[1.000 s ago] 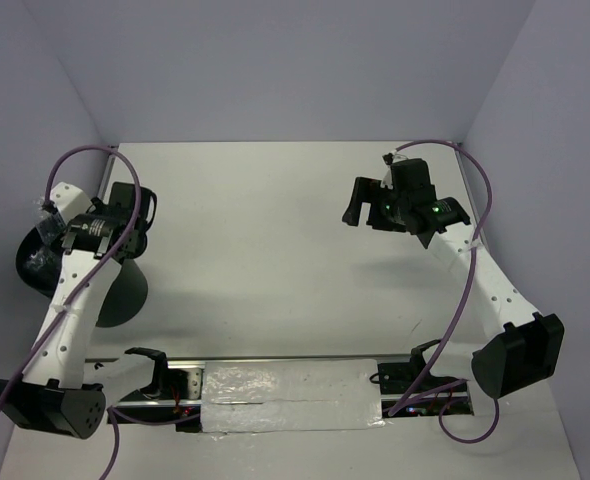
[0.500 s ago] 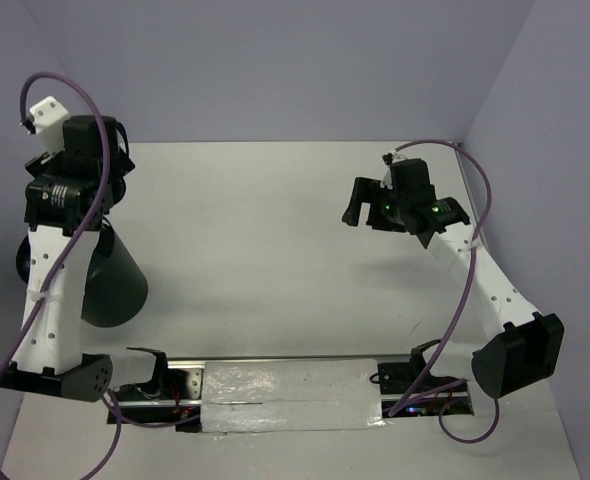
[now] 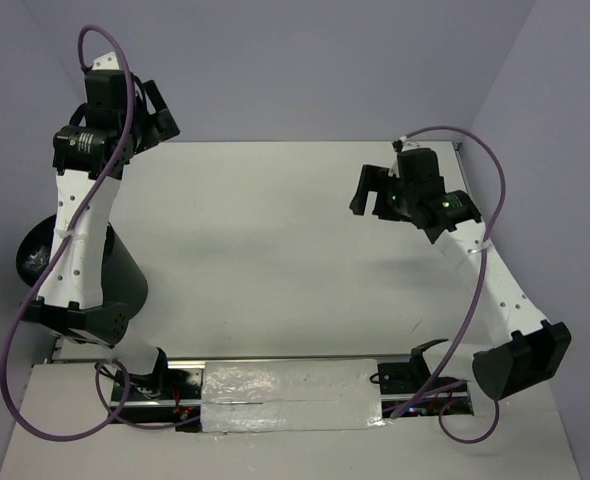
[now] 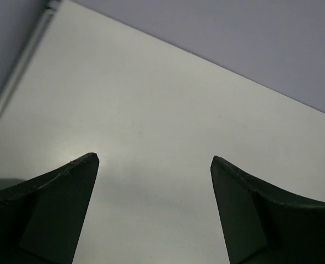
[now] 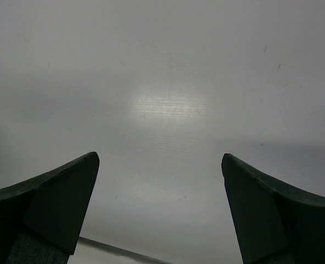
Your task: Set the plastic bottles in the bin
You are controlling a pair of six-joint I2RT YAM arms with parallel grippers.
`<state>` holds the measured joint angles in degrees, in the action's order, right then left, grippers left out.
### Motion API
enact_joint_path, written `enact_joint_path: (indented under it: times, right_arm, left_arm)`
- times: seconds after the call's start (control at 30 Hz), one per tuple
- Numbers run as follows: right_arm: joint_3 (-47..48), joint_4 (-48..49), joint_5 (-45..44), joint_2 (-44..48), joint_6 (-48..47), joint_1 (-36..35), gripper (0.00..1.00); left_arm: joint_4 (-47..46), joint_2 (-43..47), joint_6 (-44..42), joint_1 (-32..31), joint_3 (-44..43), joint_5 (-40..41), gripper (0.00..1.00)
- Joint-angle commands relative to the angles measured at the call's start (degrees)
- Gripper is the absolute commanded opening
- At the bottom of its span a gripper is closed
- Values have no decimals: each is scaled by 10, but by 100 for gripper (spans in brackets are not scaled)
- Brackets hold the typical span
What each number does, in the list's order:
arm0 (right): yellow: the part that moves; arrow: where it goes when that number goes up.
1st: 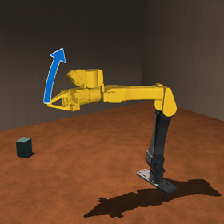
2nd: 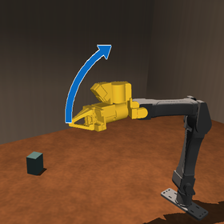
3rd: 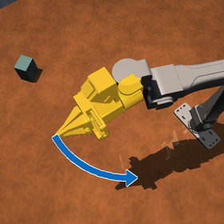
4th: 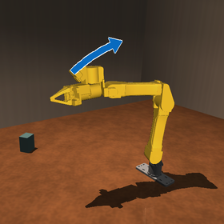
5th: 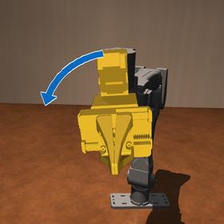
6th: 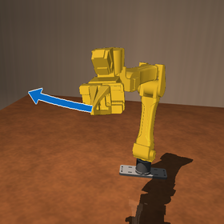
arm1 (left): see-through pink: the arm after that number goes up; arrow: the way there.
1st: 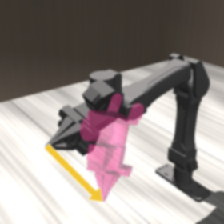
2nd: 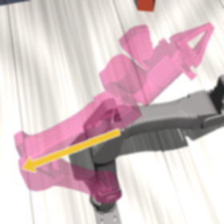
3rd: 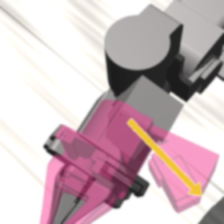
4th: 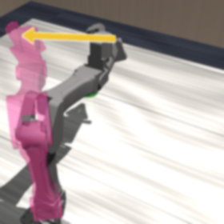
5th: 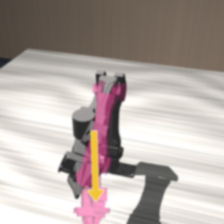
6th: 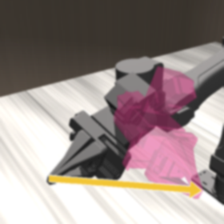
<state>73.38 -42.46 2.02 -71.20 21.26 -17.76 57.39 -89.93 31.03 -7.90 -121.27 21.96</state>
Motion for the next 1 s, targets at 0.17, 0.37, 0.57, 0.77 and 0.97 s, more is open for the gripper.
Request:
enact_joint_path:
  times: [0.17, 0.37, 0.57, 0.77, 0.97]
  right_arm:
    - [144, -48, -116, 69, -56, -4, 100]
    - [205, -41, -210, 87, -104, -5, 100]
    - [238, -16, -238, 91, -132, -4, 100]
    - [236, 35, -235, 112, -127, -5, 100]
    - [240, 32, -263, 119, -94, -4, 100]
  left_arm:
    - [-160, 13, -70, -4, 10, -328, 97]
    - [-188, 27, -119, -33, 35, -352, 97]
    - [-217, 47, -132, -38, 55, -344, 98]
    - [-216, 47, -142, -37, 49, -342, 99]
    - [-209, 50, -146, -37, 57, -335, 99]
